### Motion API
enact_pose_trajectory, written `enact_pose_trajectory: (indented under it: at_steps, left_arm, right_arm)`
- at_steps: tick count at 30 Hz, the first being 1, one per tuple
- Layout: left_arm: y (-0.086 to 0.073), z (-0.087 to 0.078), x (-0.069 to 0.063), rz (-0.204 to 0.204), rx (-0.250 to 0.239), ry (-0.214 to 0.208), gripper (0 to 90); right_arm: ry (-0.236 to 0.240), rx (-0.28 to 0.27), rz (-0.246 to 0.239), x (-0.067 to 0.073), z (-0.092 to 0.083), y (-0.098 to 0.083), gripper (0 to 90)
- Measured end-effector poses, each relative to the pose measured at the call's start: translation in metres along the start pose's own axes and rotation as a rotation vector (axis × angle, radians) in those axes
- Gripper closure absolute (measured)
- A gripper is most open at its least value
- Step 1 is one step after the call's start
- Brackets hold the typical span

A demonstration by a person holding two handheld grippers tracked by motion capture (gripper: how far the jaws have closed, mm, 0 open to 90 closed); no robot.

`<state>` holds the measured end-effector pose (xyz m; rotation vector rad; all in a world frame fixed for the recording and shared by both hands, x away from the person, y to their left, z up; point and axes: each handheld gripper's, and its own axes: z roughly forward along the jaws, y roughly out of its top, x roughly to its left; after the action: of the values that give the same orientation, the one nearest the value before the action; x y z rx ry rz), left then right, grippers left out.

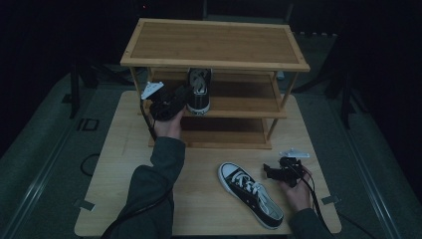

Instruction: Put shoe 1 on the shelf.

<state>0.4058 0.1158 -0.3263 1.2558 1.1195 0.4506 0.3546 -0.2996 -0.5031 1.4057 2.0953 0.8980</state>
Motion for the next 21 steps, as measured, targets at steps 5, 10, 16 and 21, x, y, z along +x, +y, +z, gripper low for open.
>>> enact_pose_trajectory:
  at_steps: [5, 10, 16, 21]
  left_arm:
    - [-0.007, -0.009, -0.003, 0.032, 0.028, -0.001, 59.4]
    - [-0.015, -0.017, -0.003, 0.066, 0.044, 0.004, 59.2]
    - [-0.021, -0.029, -0.003, 0.104, 0.048, 0.003, 58.3]
    - [-0.028, -0.034, -0.002, 0.139, 0.059, -0.006, 57.2]
  right_arm:
    - [0.001, 0.000, -0.002, 0.000, 0.000, 0.000, 12.9]
    - [0.007, 0.002, -0.009, 0.000, 0.001, 0.000, 12.0]
    - [0.007, 0.002, -0.008, 0.001, 0.001, 0.000, 12.2]
    - [0.009, 0.002, -0.009, 0.001, 0.001, 0.000, 12.4]
